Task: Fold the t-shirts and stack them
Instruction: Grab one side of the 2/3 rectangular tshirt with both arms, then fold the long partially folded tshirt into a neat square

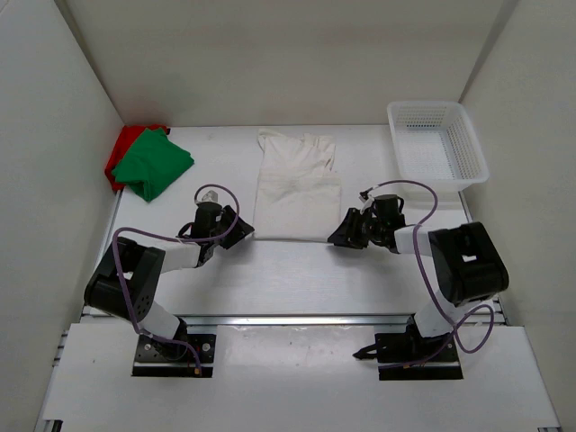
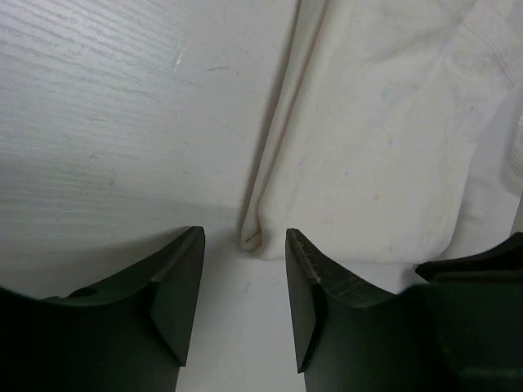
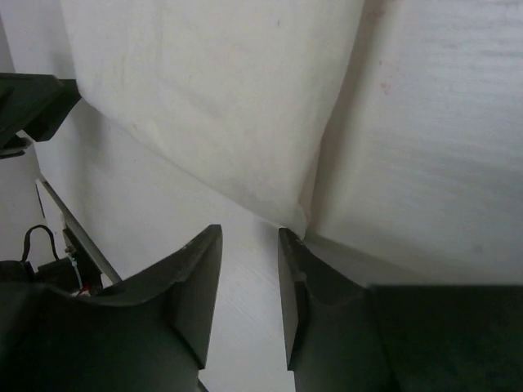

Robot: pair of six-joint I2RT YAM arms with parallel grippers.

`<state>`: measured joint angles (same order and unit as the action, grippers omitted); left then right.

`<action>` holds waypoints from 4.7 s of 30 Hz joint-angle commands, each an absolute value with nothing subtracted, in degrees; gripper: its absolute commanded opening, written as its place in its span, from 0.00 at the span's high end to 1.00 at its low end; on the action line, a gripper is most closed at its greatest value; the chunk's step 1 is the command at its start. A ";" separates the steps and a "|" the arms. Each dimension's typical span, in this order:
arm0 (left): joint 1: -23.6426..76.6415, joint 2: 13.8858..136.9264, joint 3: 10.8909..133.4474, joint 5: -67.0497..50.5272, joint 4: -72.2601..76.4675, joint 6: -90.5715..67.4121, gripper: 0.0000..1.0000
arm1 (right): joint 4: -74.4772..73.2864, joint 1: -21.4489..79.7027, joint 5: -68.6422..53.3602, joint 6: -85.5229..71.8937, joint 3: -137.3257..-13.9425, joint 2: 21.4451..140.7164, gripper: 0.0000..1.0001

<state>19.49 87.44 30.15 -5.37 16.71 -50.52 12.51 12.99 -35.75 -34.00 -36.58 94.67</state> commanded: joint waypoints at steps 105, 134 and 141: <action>14.07 129.83 97.03 -16.26 9.58 -46.85 0.52 | 0.09 11.69 -37.09 -27.87 -71.28 115.40 1.00; 14.76 118.11 66.60 -25.66 9.07 -31.55 0.28 | 18.37 12.39 -39.37 -35.24 -36.12 80.68 0.47; 18.36 123.83 72.42 -25.13 9.57 -34.54 0.74 | 18.20 12.92 -39.20 -35.33 -36.30 79.80 0.48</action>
<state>16.19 122.19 71.24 -24.91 11.88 -34.24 15.14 12.69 -38.63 -35.86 -36.05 81.80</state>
